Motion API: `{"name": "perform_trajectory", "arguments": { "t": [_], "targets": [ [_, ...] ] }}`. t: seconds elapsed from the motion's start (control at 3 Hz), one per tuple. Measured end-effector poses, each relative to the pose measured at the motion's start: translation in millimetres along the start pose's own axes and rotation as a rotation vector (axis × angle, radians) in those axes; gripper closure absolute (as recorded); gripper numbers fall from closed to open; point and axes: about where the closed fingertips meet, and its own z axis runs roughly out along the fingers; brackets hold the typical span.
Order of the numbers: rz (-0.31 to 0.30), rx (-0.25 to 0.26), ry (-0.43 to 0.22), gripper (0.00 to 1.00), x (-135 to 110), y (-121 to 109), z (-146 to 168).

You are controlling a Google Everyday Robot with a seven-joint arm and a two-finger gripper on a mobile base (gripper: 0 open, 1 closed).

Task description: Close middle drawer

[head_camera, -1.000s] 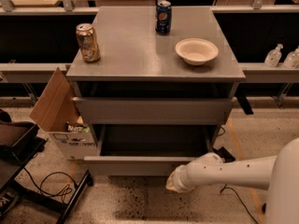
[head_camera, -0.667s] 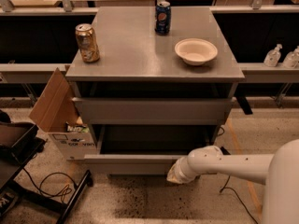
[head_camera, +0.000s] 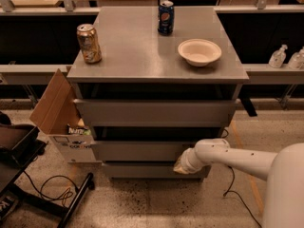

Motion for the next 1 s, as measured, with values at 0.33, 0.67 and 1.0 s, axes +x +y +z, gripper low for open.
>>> {"name": "perform_trajectory", "arguments": {
  "t": [0.33, 0.67, 1.0],
  "targets": [
    [0.046, 0.064, -0.017, 1.00, 8, -59, -7],
    [0.046, 0.064, -0.017, 1.00, 8, -59, -7],
    [0.044, 0.032, -0.036, 1.00, 4, -47, -3]
  ]
}}
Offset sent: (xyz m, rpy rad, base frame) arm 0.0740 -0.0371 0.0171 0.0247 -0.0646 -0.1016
